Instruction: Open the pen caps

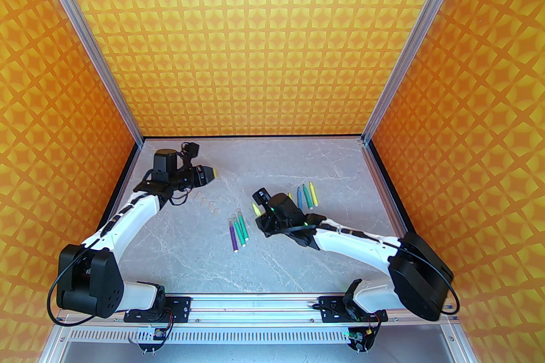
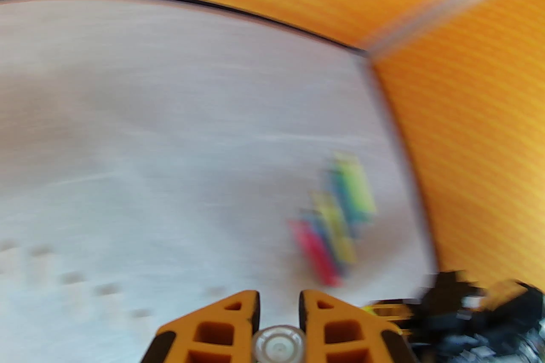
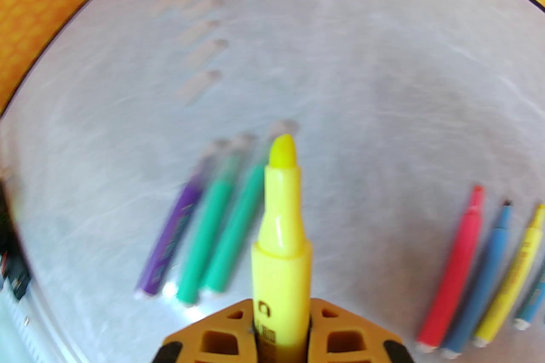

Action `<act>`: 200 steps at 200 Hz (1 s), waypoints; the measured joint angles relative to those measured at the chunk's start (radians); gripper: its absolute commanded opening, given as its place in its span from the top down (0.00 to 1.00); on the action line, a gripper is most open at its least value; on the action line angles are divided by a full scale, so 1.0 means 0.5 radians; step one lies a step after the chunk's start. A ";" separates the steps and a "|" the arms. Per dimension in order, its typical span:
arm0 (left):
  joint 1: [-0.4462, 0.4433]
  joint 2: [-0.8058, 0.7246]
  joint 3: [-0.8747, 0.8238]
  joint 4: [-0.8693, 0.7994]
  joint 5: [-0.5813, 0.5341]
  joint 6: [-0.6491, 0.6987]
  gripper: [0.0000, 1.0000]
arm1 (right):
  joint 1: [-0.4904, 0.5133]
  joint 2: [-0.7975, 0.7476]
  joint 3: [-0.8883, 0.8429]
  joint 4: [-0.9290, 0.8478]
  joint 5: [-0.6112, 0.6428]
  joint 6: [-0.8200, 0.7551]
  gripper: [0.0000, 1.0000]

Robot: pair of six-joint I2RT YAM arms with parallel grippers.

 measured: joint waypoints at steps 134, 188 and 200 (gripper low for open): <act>0.326 0.469 0.069 -0.496 -0.971 0.225 1.00 | -0.104 0.594 0.351 -0.283 0.388 0.168 0.97; 0.361 0.610 0.069 -0.518 -1.012 0.240 0.97 | -0.105 0.668 0.367 -0.288 0.397 0.187 0.93; 0.373 0.625 0.069 -0.518 -1.015 0.246 0.95 | -0.108 0.688 0.375 -0.298 0.397 0.195 0.92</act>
